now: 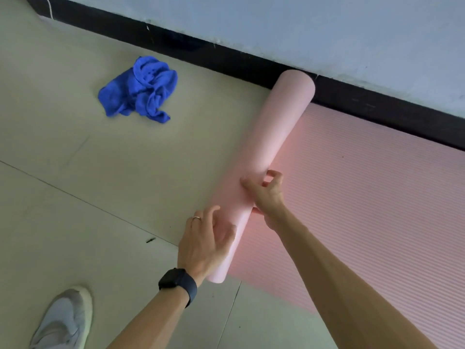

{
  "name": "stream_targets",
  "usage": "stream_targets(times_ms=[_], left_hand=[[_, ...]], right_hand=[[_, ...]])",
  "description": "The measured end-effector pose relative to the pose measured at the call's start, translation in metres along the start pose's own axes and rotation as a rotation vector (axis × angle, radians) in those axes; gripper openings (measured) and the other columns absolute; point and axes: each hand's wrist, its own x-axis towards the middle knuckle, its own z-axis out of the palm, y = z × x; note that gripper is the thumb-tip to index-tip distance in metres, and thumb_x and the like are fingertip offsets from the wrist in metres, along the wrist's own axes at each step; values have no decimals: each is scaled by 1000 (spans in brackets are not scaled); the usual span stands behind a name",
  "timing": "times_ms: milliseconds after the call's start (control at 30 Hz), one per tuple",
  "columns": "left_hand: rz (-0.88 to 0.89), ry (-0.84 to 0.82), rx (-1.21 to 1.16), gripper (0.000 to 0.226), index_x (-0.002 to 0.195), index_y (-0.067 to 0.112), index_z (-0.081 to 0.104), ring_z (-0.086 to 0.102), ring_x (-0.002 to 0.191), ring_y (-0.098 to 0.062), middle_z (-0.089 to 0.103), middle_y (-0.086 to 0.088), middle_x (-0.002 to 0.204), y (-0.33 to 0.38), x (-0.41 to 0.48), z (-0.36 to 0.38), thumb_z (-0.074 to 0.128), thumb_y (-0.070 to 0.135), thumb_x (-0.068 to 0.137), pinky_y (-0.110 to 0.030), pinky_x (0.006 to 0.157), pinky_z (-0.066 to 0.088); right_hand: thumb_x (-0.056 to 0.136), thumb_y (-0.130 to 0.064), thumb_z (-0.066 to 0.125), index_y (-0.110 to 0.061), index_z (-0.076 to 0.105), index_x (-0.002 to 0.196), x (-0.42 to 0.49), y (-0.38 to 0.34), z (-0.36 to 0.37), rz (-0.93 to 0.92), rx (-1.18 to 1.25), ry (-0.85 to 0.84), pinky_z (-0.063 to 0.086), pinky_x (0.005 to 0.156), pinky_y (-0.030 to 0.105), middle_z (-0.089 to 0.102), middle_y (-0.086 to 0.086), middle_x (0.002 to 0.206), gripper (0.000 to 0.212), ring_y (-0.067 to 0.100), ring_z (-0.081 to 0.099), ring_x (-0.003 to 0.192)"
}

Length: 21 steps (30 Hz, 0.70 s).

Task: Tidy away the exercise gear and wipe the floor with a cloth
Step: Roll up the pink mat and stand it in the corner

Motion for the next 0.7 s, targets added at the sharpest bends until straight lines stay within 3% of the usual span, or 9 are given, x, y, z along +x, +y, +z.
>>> stream_targets(times_ms=[67,133,233,300,433,533,633,700], left_hand=[[-145,42,-242,53,125,32,49,55,94,-16,52,9,98,1,7,-6,64,56,81,-33,72,49],[-182,65,-184,68,133,36,47,50,109,-18,49,7,118,-2,9,-7,65,65,75,-36,85,49],[-292,-107,-260,96,147,45,30,45,127,-21,41,5,144,-6,4,0,59,82,64,-43,104,44],[-345,-186,-280,96,148,48,23,55,117,-20,51,5,136,-1,-1,3,56,85,67,-41,97,49],[-390,-36,-56,77,145,46,23,60,98,-27,56,-1,117,26,-10,9,50,78,80,-34,76,47],[-397,22,31,77,147,43,21,61,100,-29,57,-2,118,40,-18,12,45,78,83,-33,72,41],[-315,-28,165,84,149,41,15,61,100,-30,54,-5,121,43,-18,15,49,77,81,-34,69,43],[-315,-70,216,89,147,43,12,58,98,-31,50,-5,123,45,-14,22,52,78,77,-35,69,45]], right_hand=[[85,-31,78,-29,32,129,2,2,-12,-23,54,-89,62,76,51,63,3,118,64,22,68,100],[85,-32,78,-28,33,131,6,7,-22,-18,64,-168,63,72,47,64,4,120,65,25,69,103],[84,-40,78,-30,31,134,13,13,-31,14,41,-212,61,74,45,64,4,124,68,26,68,106],[86,-45,75,-32,29,138,15,14,-31,4,22,-214,61,73,47,62,2,127,70,25,66,108],[90,-46,68,-38,35,142,15,-1,-13,-74,69,-252,60,70,42,61,-6,126,62,19,65,108],[88,-54,65,-33,37,144,19,-5,-11,-138,-19,-202,62,70,43,60,-5,127,66,20,65,108],[89,-54,66,-26,38,141,25,12,-32,-32,-46,-162,60,57,37,57,-1,132,65,22,65,105],[87,-56,67,-25,40,138,26,22,-42,18,-78,-131,62,60,42,56,2,134,65,25,64,107]])
